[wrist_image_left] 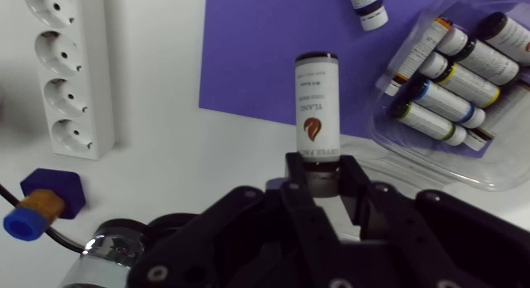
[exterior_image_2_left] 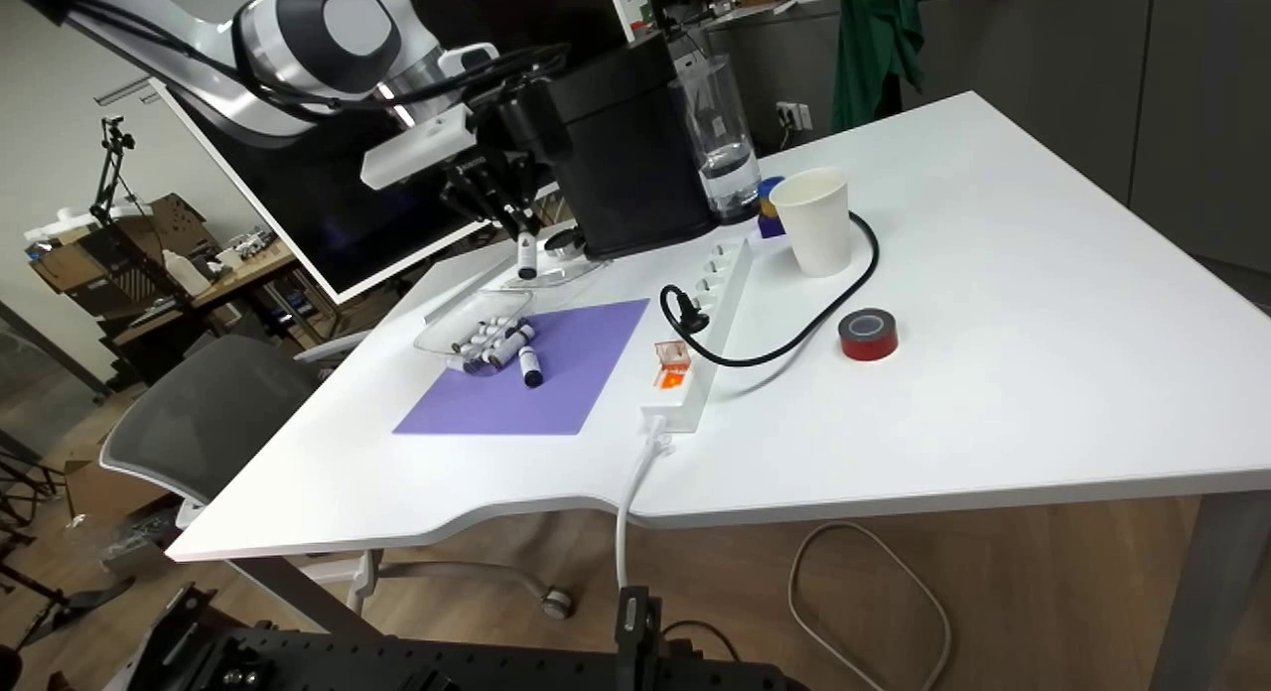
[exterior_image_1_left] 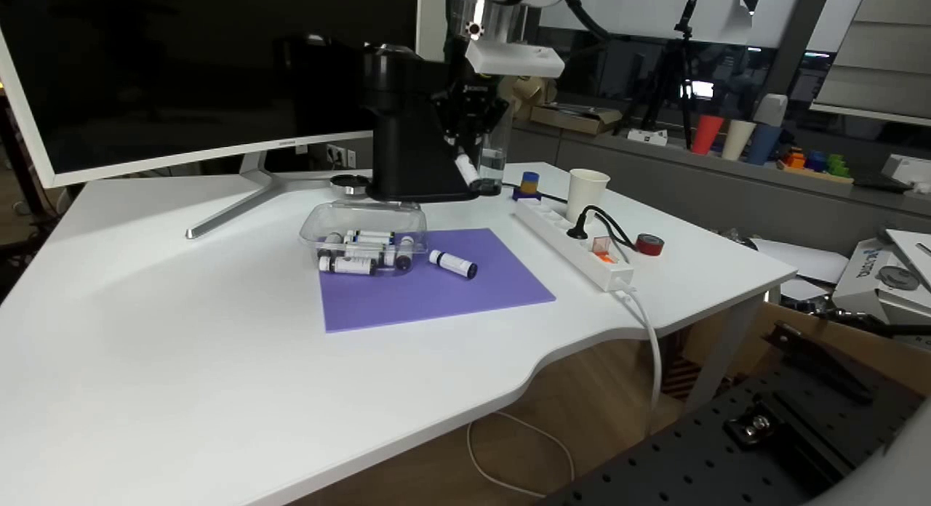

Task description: Take the object in the plastic box and put it on the table

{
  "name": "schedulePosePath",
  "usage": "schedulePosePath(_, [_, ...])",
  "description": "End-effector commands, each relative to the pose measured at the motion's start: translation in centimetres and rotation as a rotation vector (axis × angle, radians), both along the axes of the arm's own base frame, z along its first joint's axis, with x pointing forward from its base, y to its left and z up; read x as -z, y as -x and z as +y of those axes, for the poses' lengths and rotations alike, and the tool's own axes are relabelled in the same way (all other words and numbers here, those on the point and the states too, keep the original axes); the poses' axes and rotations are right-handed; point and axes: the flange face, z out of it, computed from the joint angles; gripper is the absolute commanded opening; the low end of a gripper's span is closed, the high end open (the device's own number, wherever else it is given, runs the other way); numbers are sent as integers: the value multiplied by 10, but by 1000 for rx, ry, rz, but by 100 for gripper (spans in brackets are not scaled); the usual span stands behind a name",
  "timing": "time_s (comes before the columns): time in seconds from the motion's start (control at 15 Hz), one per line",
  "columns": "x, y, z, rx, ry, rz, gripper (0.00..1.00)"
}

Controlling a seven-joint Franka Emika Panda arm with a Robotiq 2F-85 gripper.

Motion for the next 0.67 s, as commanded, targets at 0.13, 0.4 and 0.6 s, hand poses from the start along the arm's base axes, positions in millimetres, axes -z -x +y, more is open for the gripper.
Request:
schedulePosePath(0.13, [37, 7, -21, 90, -16, 65, 7])
schedulePosePath(0.4, [64, 11, -22, 104, -17, 114, 7])
schedulePosePath(0.6, [79, 13, -25, 117, -18, 143, 7])
